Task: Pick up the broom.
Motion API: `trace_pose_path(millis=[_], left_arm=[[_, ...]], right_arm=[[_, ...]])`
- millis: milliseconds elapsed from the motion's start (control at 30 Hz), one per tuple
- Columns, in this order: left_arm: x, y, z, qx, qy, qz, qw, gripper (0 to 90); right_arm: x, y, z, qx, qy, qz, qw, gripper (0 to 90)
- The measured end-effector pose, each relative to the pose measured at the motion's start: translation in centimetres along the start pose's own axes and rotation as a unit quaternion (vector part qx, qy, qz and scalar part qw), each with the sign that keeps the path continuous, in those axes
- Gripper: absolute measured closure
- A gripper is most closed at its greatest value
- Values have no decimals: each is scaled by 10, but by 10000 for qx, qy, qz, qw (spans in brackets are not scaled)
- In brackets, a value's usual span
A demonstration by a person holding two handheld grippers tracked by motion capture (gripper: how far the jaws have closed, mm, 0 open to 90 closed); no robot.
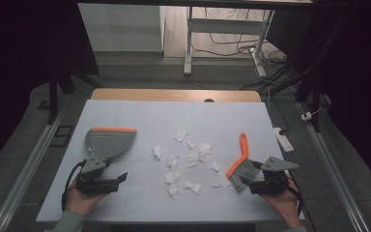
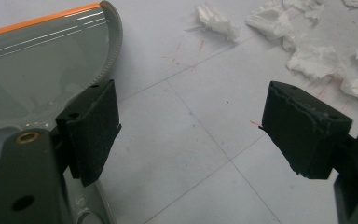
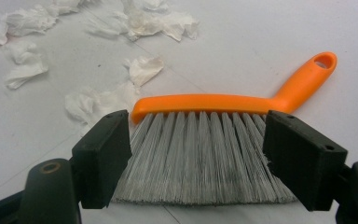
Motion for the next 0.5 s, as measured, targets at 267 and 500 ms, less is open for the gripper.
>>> trace_pose_path(millis=[267, 500], left_arm=[[-1, 1, 0, -26, 5, 19, 10000, 196], [0, 2, 0, -49, 13, 62, 10000, 196]], right_arm=[[0, -3, 0, 72, -53, -11, 10000, 236], [-2, -7, -2, 61, -94, -149, 9998, 249]])
Point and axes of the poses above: each handheld gripper's, and its own axes: x roughly backward along the jaws, z roughly out of its top, y roughly to its right, the point moved 7 cm from there along -x, roughly forward along the jaws, and after that the axes turned 1 degree about -x, right-handed, at the moved point
